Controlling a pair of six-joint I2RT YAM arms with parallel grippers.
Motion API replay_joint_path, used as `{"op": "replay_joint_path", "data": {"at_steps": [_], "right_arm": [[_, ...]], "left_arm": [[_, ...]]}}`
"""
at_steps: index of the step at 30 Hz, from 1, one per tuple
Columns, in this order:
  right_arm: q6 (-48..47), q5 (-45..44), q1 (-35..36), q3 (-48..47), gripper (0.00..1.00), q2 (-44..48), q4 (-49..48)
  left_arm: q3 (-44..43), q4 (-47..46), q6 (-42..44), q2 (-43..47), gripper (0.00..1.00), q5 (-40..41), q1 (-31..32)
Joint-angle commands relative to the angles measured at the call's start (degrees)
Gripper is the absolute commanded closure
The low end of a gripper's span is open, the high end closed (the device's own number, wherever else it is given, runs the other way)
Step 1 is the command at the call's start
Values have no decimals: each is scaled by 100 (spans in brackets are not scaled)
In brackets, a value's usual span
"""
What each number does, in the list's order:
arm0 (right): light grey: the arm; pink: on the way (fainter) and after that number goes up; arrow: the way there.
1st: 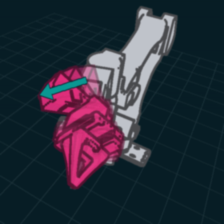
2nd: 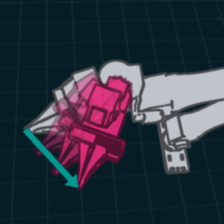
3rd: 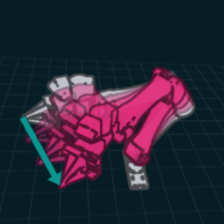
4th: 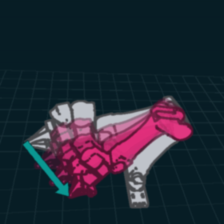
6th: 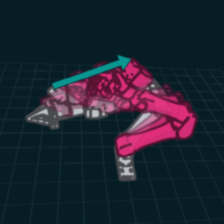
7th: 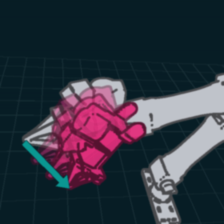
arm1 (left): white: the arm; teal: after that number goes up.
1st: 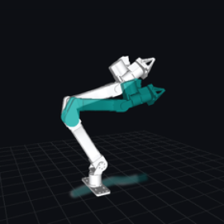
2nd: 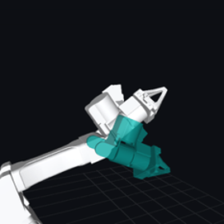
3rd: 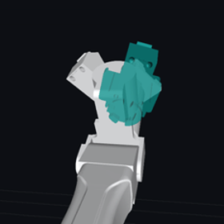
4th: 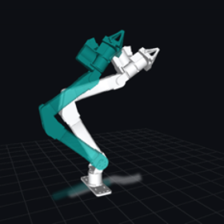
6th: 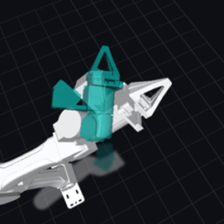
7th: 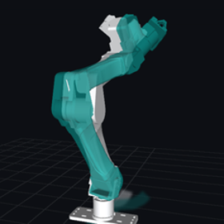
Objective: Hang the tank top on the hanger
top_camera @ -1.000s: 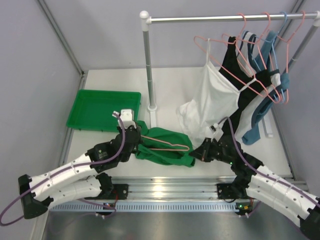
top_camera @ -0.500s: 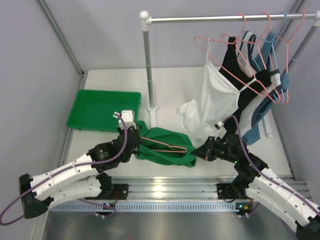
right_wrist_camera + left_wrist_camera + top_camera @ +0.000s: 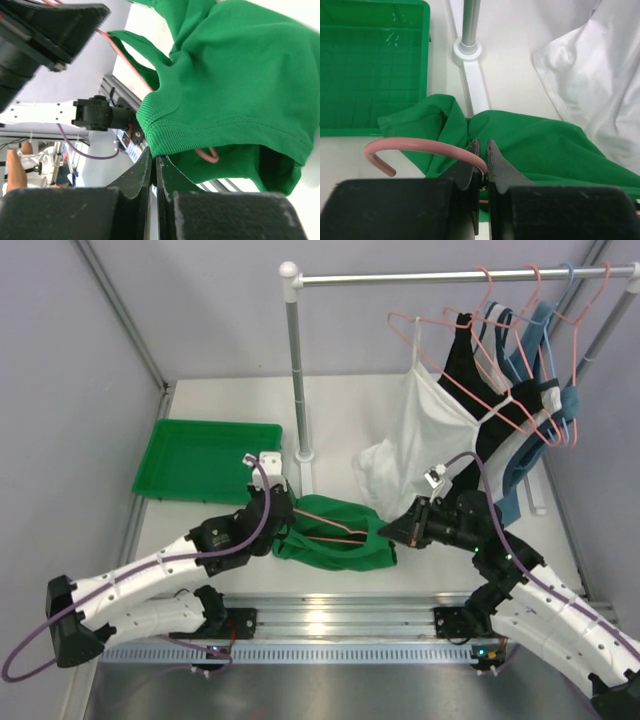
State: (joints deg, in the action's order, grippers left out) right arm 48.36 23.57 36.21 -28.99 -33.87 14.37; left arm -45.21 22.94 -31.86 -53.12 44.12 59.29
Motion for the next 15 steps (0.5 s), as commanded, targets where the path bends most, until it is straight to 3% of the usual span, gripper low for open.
{"op": "replay_joint_path", "data": {"at_steps": [1,15], "right_arm": [[-98,121,-79,-431,100,-146,-154],[-213,42,-70,-845,100,-656,-251]], "left_arm": [[-453,-483,92,-172,100,-132,-5],[-813,-826,4,-725,100,-211,303]]}}
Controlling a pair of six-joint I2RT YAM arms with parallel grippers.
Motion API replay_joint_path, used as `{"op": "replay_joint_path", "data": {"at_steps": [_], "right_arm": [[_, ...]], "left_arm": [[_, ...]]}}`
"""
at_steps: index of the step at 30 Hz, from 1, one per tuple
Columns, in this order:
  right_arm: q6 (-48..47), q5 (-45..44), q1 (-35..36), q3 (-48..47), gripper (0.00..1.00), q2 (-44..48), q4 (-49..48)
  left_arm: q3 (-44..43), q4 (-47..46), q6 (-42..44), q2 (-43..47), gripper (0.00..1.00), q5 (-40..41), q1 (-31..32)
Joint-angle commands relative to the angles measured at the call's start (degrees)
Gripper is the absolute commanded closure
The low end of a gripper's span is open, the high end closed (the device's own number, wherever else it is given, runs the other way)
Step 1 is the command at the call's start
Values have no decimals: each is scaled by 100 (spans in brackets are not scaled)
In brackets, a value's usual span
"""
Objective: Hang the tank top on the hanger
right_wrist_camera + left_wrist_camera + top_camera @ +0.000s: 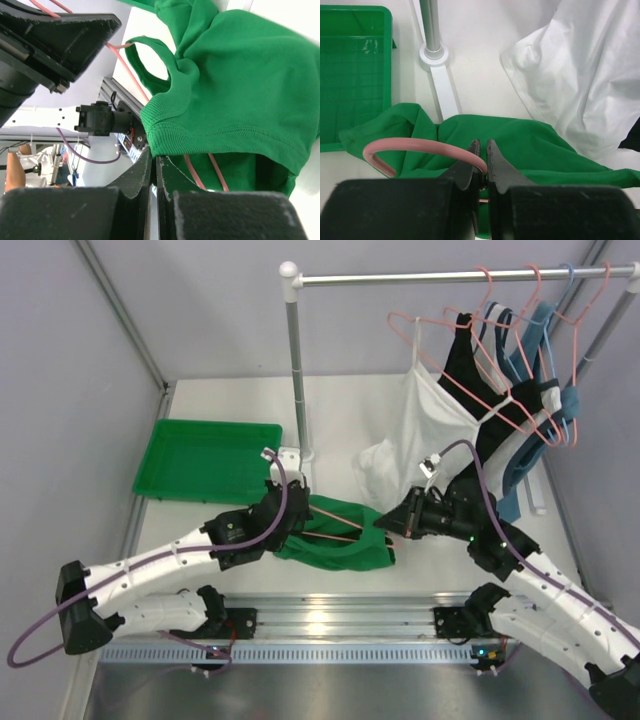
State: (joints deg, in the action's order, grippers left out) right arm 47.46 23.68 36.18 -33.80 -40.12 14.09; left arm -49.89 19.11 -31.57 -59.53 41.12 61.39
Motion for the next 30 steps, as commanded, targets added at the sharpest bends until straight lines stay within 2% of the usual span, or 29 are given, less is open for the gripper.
{"op": "replay_joint_path", "data": {"at_steps": [1,6,10,16,19,20,21,24,26,30], "right_arm": [[-141,23,-59,-381,100,-57,-196],[-527,-276,-41,-636,95,-110,296],[-528,-232,-41,-785,96,-329,244],[-588,-311,-24,-856,94,-426,208],[-851,-530,-32,-1075,85,-453,507],[-1166,-749,-24,-1267,64,-453,986],[-1169,-751,-24,-1269,63,-453,991],[-1660,-1067,-32,-1550,43,-392,1411],[-2029,-1068,-24,-1743,34,-365,1483],[-2618,-778,-15,-1911,27,-242,1195]], "left_arm": [[-390,-435,2,-111,100,132,136],[-566,-347,81,-164,100,89,154],[-592,-347,29,-208,100,80,189],[-785,-260,99,-296,100,106,277],[-978,-58,151,-270,100,142,339],[-1214,248,160,-296,100,159,356],[-1216,251,160,-296,100,159,357],[-1567,724,178,-367,100,150,357],[-1743,927,230,-384,100,63,348],[-1972,1147,265,-384,100,-87,365]]}}
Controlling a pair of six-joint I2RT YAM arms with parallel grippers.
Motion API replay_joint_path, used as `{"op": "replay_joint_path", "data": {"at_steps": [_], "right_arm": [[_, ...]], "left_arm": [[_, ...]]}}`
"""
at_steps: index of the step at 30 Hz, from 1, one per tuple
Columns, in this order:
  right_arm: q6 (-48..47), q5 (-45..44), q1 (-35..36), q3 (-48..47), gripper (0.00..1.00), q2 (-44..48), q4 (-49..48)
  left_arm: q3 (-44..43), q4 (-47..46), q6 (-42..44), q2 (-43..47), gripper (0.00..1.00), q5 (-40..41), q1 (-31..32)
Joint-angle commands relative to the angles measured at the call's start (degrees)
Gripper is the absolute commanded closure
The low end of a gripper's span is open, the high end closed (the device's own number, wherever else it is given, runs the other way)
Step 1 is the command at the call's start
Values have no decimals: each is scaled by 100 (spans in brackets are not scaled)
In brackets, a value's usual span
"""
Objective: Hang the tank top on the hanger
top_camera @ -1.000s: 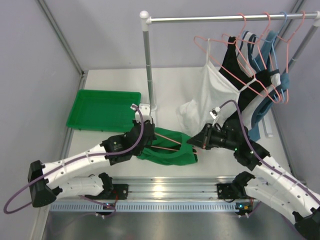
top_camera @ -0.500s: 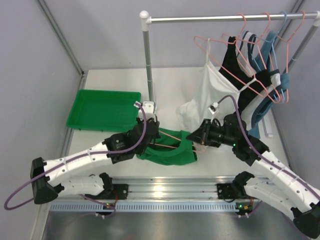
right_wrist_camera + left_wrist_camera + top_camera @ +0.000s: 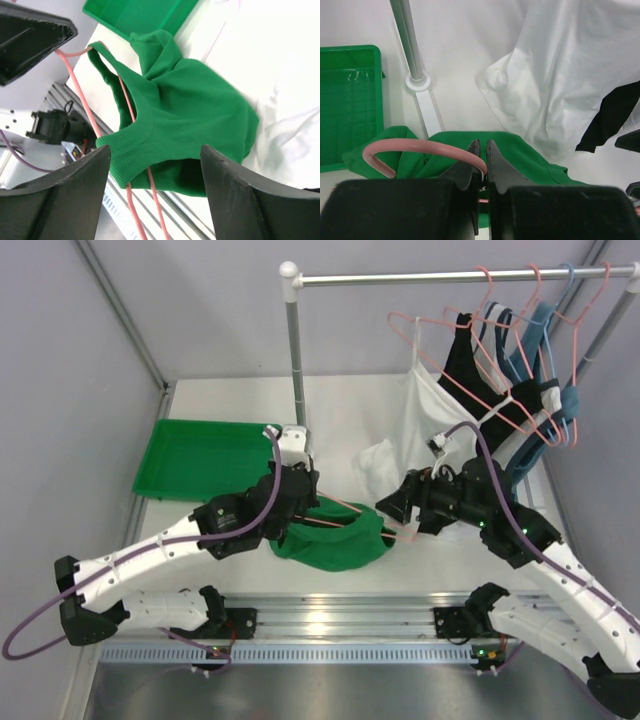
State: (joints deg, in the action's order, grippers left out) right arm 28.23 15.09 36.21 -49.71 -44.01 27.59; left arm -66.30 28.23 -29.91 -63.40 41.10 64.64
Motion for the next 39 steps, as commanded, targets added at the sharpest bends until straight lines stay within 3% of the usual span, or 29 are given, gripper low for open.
{"op": "replay_joint_path", "data": {"at_steps": [1,7,12,13,18,19,25,27,30,38,39], "right_arm": [[-861,238,-17,-346,25,147,-227],[-1371,575,360,-530,23,-125,-483],[-1767,-768,2002,-793,24,-616,-220],[-1777,-1258,2187,-820,26,-713,-167],[-1759,-1799,2567,-759,32,-995,-219],[-1751,-1860,2576,-716,34,-987,-254],[-1724,-2098,2593,-663,73,-1083,-413],[-1715,-2142,2620,-619,96,-1092,-465],[-1680,-2221,2681,-549,100,-1040,-606],[-1627,-2713,2866,-276,100,-539,-958],[-1619,-2731,2866,-267,100,-521,-940]], "left_arm": [[-444,271,126,-15,100,-128,40],[-902,649,301,-217,100,-261,40],[-1042,658,425,-270,100,-278,31],[-1051,666,425,-278,100,-278,40],[-1104,666,434,-252,100,-313,40],[-1104,675,442,-243,100,-322,40],[-1166,702,477,-199,100,-366,31],[-1192,728,469,-182,100,-366,40],[-1227,737,495,-191,100,-384,31],[-1315,702,609,-112,48,-427,31],[-1324,649,644,-94,33,-549,40]]}}
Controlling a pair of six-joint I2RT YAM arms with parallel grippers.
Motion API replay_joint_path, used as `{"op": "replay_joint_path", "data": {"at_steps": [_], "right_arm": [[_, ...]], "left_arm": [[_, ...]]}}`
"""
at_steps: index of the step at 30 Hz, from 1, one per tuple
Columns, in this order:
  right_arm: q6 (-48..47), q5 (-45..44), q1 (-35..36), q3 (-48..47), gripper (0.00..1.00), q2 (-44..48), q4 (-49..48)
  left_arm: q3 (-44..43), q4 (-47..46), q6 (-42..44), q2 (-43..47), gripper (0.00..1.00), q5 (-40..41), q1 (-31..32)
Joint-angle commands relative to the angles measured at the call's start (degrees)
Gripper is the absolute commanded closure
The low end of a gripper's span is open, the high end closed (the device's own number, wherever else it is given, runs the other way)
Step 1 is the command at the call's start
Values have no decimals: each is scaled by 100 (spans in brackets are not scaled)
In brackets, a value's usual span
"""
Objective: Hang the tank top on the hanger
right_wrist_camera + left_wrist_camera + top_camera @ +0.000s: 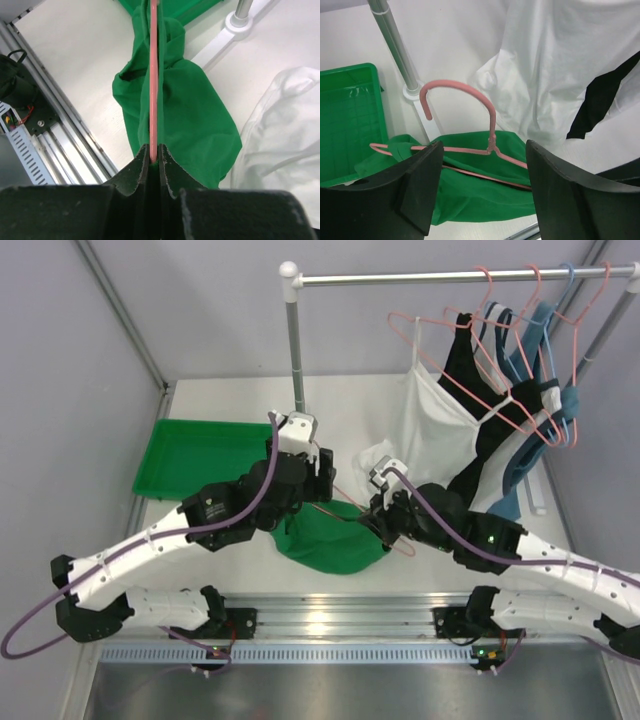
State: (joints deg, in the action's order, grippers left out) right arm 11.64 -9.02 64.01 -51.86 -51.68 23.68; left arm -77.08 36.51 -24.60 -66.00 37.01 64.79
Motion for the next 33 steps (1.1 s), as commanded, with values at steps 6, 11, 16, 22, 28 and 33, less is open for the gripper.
{"op": "replay_joint_path", "data": {"at_steps": [6,11,16,22,28,33], "right_arm": [[145,-750,103,-70,100,553,-444],[295,-1005,103,-525,100,721,-31],[322,-1392,94,-1492,100,677,749],[243,-1963,94,-3390,100,142,1647],[-118,-2245,86,-5034,100,-500,2184],[-285,-2342,94,-5897,100,-887,2439]], "left_arm": [[-466,-136,175,377,15,-186,24],[-965,31,201,553,15,-98,16],[-1704,400,280,509,15,-54,24],[-2118,603,421,421,15,52,24],[-2101,611,395,421,15,51,16],[-2066,603,377,412,15,69,16]]}}
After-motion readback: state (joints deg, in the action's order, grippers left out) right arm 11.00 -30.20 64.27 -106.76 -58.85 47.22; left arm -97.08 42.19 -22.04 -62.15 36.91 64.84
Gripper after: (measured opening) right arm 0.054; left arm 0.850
